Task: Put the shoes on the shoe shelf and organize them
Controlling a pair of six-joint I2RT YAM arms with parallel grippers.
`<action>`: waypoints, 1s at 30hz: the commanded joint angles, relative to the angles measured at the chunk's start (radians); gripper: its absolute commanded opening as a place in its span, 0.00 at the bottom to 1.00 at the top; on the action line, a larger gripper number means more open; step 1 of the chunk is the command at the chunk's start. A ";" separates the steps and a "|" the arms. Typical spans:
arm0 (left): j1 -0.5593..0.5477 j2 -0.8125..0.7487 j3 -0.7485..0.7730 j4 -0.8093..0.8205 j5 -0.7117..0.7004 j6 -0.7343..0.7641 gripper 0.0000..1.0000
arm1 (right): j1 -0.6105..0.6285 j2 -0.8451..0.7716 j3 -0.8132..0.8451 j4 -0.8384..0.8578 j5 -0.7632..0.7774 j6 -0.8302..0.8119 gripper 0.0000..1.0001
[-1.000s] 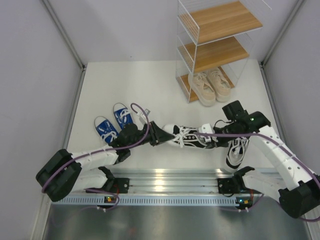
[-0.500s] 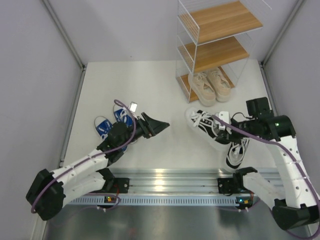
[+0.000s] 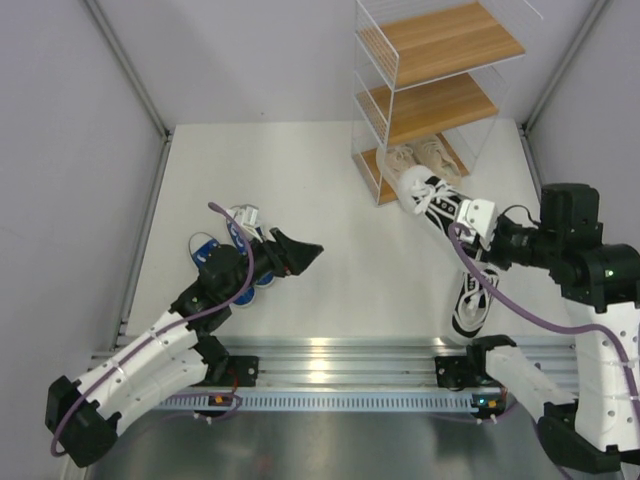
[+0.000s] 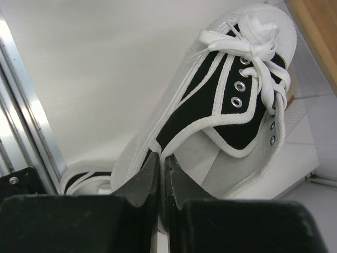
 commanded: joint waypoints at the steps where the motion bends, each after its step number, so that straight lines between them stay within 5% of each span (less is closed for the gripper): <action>1: 0.005 -0.024 0.029 -0.037 -0.020 0.046 0.89 | -0.016 0.070 0.114 0.110 0.067 0.008 0.00; 30: 0.005 -0.067 0.009 -0.057 -0.023 0.063 0.90 | 0.093 0.719 0.513 0.628 0.274 -0.041 0.00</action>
